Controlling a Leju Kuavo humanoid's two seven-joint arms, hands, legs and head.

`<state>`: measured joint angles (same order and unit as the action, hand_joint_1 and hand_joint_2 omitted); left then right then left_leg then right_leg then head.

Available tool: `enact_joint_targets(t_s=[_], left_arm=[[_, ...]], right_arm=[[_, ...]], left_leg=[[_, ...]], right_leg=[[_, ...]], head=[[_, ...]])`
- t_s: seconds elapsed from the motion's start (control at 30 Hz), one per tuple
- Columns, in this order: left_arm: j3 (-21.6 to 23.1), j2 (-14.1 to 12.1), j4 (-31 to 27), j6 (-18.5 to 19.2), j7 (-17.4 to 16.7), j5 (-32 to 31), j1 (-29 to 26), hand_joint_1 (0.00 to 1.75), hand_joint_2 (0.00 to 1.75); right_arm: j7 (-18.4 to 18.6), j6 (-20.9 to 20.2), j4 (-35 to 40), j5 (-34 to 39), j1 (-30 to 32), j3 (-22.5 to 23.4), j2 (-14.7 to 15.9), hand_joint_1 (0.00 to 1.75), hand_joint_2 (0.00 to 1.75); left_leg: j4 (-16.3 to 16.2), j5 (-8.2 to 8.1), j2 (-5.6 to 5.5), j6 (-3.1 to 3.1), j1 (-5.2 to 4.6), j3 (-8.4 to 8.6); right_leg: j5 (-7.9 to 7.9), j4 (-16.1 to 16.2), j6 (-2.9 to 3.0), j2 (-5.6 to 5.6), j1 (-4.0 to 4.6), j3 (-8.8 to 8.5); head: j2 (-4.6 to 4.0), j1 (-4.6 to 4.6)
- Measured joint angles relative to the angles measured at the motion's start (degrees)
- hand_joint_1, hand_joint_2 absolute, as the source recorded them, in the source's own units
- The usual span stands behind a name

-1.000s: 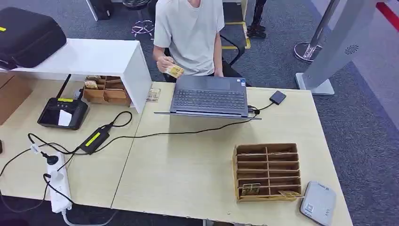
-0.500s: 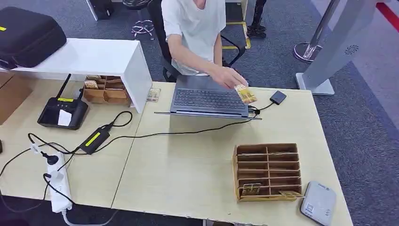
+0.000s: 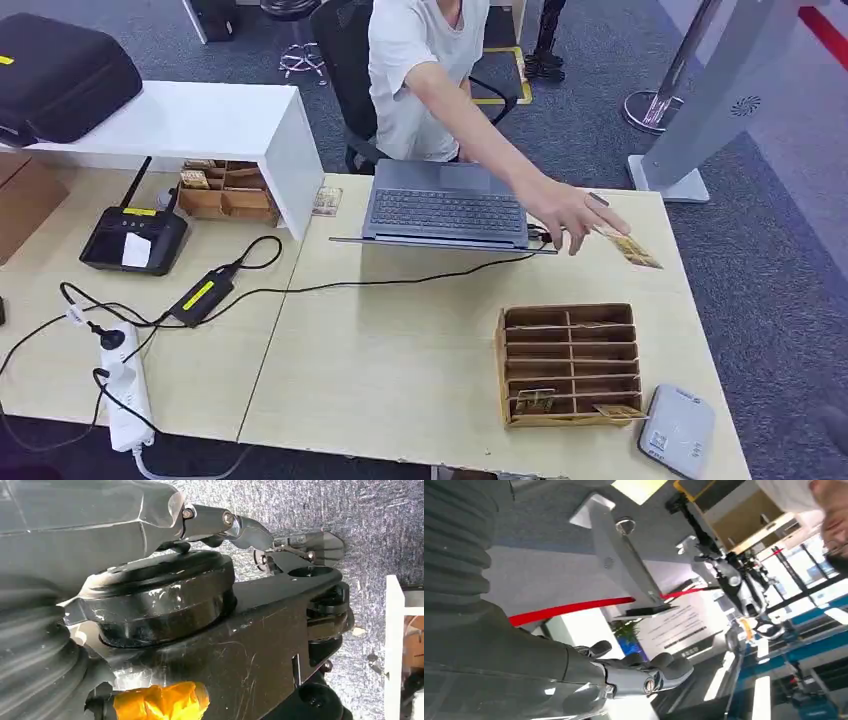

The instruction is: Pass the card to the sensor for recognition and then transmit it.

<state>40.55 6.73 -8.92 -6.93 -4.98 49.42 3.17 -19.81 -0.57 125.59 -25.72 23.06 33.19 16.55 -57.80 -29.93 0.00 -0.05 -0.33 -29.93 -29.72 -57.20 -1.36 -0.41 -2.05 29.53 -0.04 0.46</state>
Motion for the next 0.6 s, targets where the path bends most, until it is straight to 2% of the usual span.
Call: enact_joint_targets(t_s=[0.1, 0.2, 0.47, 0.53, 0.57, 0.6], left_arm=[[0.72, -0.11, 0.00, 0.00, 0.20, -0.46, 0.05, 0.00, 1.75], [1.46, -0.18, 0.00, -0.13, 0.98, -0.76, -0.01, 0.00, 1.75], [1.59, -0.18, 0.00, -0.20, 1.22, -0.89, -0.02, 0.00, 1.75], [1.92, -0.22, 0.00, -0.28, 1.64, -1.27, 0.01, 0.00, 1.75], [2.45, -0.22, 0.00, -0.31, 1.97, -1.38, 0.00, 0.00, 1.75], [3.04, -0.29, 0.00, -0.37, 1.97, -1.51, 0.03, 0.00, 1.75]], right_arm=[[2.82, 7.84, -0.76, -2.06, -0.14, -9.74, 5.43, 0.00, 1.75], [3.98, 10.39, -1.79, -3.06, -0.45, -16.50, 8.71, 0.00, 1.75], [4.18, 10.91, -2.12, -3.20, -0.74, -17.86, 9.45, 0.00, 1.75], [4.60, 12.02, -2.73, -3.50, -1.35, -20.15, 10.53, 0.00, 1.75], [4.64, 12.32, -3.28, -3.74, -1.69, -22.49, 11.46, 0.00, 1.75], [4.88, 12.59, -5.25, -4.18, -4.19, -26.75, 12.93, 0.00, 1.75]], left_leg=[[-0.05, 0.00, 0.00, 0.00, 0.00, 0.03], [-0.06, 0.02, -0.05, 0.02, 0.00, 0.01], [-0.06, 0.01, -0.05, 0.02, 0.00, 0.01], [-0.06, 0.01, -0.03, 0.02, 0.00, 0.02], [-0.06, 0.01, -0.04, 0.02, 0.00, 0.01], [-0.06, 0.01, 0.01, 0.01, 0.02, 0.00]], right_leg=[[0.03, 0.00, -0.01, 0.00, 0.02, 0.00], [0.03, 0.00, -0.01, -0.06, 0.02, 0.00], [0.03, 0.00, -0.01, -0.05, 0.03, 0.00], [0.03, 0.00, -0.01, -0.03, 0.07, 0.00], [0.03, -0.01, -0.01, -0.04, 0.07, 0.01], [0.03, -0.01, 0.00, 0.02, 0.10, 0.02]], head=[[0.00, 0.00], [0.00, -0.02], [0.00, 0.00], [0.00, 0.00], [0.00, -0.02], [0.00, -0.02]])
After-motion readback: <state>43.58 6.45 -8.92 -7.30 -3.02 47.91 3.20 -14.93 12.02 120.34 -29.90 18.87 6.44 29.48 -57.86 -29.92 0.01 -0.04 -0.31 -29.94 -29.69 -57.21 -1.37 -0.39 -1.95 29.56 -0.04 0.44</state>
